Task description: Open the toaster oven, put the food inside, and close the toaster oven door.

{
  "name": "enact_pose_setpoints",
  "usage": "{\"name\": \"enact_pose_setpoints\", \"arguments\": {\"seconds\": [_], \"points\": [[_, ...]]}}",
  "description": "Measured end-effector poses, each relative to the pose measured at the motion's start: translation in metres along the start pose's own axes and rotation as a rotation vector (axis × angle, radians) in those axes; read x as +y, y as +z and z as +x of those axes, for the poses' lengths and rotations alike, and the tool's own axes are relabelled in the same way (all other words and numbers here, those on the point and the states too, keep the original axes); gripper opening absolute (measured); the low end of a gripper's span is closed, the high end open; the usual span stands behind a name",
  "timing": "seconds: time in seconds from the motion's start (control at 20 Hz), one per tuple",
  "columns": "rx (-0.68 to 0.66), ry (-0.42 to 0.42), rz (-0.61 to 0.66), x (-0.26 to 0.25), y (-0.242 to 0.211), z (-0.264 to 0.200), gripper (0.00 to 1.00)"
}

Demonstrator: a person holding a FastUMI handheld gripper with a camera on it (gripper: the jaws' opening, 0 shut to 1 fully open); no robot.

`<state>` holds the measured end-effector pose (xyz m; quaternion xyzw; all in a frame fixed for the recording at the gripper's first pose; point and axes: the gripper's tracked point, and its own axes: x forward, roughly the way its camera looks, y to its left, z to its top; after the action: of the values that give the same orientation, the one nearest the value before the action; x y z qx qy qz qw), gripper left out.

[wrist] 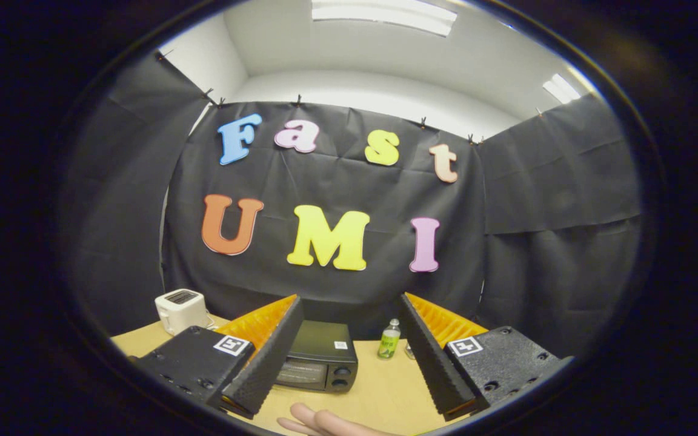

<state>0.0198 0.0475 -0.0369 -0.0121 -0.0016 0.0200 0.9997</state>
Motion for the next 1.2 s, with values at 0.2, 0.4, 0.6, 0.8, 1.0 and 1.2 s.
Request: {"name": "enact_pose_setpoints", "arguments": {"seconds": [0.2,0.4,0.6,0.8,1.0,1.2], "points": [[-0.001,-0.022,-0.014,-0.007,-0.001,0.001,1.0],[0.006,-0.015,0.012,-0.01,0.005,-0.01,1.0],[-0.004,-0.016,0.043,-0.011,0.016,-0.022,1.0],[0.034,0.012,0.047,0.001,0.006,-0.034,1.0],[0.054,0.022,0.053,0.01,-0.003,-0.037,1.0],[0.094,0.014,0.067,0.024,-0.029,-0.019,1.0]]}}
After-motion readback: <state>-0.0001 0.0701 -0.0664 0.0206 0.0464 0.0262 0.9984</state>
